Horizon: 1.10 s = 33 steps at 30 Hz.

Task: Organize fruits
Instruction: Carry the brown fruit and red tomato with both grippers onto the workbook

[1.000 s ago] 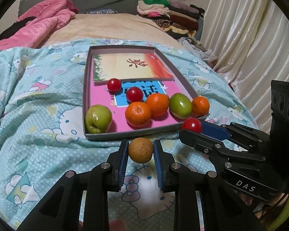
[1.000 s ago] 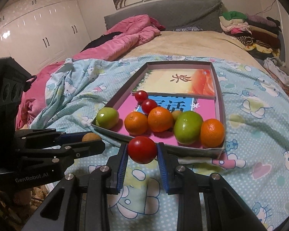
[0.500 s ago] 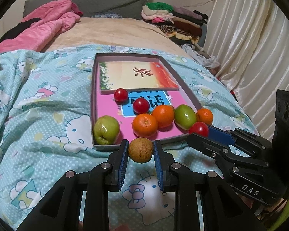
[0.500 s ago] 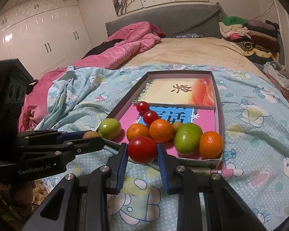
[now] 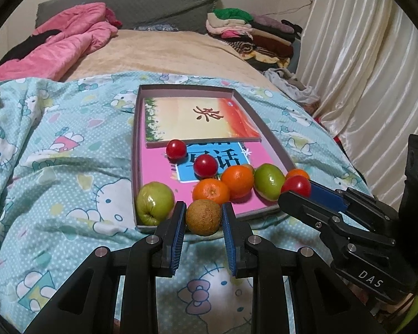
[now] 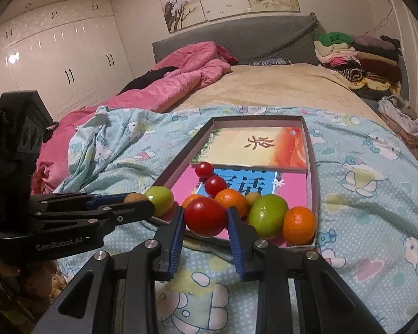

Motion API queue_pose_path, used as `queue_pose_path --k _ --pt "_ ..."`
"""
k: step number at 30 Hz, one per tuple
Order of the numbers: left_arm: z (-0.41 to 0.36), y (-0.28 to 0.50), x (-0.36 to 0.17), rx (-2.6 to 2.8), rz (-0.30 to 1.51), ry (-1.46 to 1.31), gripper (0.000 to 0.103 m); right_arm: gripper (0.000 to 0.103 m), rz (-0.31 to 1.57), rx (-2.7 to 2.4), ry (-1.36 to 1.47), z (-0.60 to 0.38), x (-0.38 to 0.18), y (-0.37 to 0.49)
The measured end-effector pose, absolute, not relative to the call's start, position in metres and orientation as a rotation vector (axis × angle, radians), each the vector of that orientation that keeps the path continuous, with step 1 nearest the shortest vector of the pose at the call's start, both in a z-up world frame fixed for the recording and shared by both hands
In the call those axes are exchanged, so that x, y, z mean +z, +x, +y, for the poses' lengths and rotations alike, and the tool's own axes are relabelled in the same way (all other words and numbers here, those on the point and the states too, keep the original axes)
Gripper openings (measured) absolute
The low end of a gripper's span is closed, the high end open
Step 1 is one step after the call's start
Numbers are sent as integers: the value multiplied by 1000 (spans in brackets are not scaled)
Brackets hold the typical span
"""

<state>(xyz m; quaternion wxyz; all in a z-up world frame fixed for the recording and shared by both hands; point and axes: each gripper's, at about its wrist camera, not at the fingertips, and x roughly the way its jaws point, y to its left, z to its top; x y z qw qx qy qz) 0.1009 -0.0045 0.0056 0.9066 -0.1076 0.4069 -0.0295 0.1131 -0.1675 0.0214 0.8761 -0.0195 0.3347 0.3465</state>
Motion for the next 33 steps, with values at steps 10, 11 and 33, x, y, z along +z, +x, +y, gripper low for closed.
queue_pose_path --k 10,11,33 --pt "-2 112 5 -53 835 -214 26 31 675 699 -35 -169 26 123" --pt "-1 113 5 -52 835 -216 26 31 674 699 -34 -169 26 124" --pt "-7 132 -20 -55 889 -174 26 31 690 673 -83 -159 17 140"
